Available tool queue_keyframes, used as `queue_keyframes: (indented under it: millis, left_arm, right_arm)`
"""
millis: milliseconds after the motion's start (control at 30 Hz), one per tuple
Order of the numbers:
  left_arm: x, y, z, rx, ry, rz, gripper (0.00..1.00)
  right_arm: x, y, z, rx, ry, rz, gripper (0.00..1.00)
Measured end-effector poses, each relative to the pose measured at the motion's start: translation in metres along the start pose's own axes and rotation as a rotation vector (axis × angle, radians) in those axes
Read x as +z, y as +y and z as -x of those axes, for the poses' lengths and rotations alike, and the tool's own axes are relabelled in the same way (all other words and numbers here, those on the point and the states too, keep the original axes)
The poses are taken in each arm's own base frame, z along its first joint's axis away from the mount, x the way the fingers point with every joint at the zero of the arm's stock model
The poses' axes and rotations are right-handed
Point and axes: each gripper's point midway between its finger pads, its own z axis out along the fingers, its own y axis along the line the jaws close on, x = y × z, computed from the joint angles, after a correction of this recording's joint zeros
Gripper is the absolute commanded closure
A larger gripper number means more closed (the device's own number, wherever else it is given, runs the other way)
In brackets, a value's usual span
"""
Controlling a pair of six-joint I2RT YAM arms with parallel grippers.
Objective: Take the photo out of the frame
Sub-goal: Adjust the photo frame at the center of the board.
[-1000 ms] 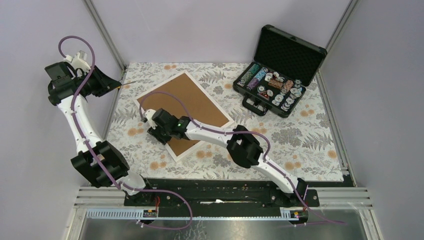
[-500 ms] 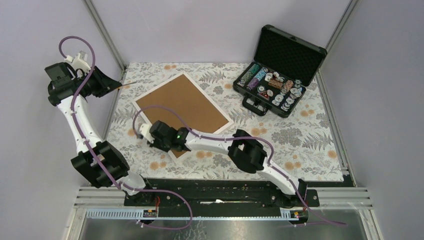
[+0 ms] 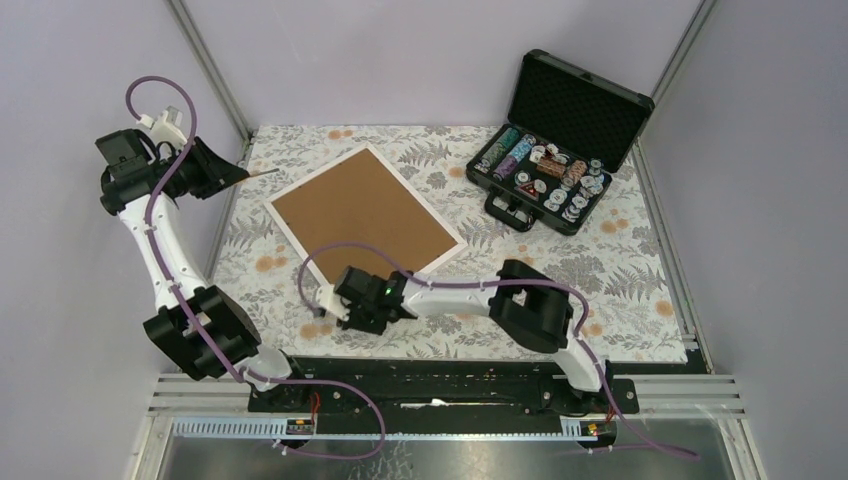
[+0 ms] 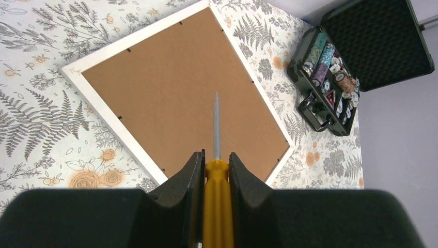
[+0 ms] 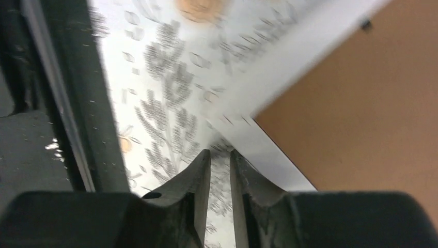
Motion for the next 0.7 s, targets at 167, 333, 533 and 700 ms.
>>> queue_keyframes:
  millis: [167,333,533,700]
  left_arm:
    - [0.004,-0.003,-0.006,0.010,0.020,-0.011,1.00]
    - [0.005,-0.009,-0.007,0.023,0.024,-0.021,1.00]
    - [0.007,-0.011,-0.010,0.028,0.029,-0.028,1.00]
    - [0.008,-0.012,-0.011,0.026,0.031,-0.031,1.00]
  right_arm:
    - [-0.021,-0.046,-0.025,0.273,0.009,-0.040,0.48]
    - [-0.072,-0.093,-0.039,0.550,-0.079,-0.141,0.38]
    - [-0.108,-0.147,-0.057,0.779,-0.181,-0.254,0.38]
    - [-0.105,-0.166,-0.102,0.913,-0.122,-0.325,0.41]
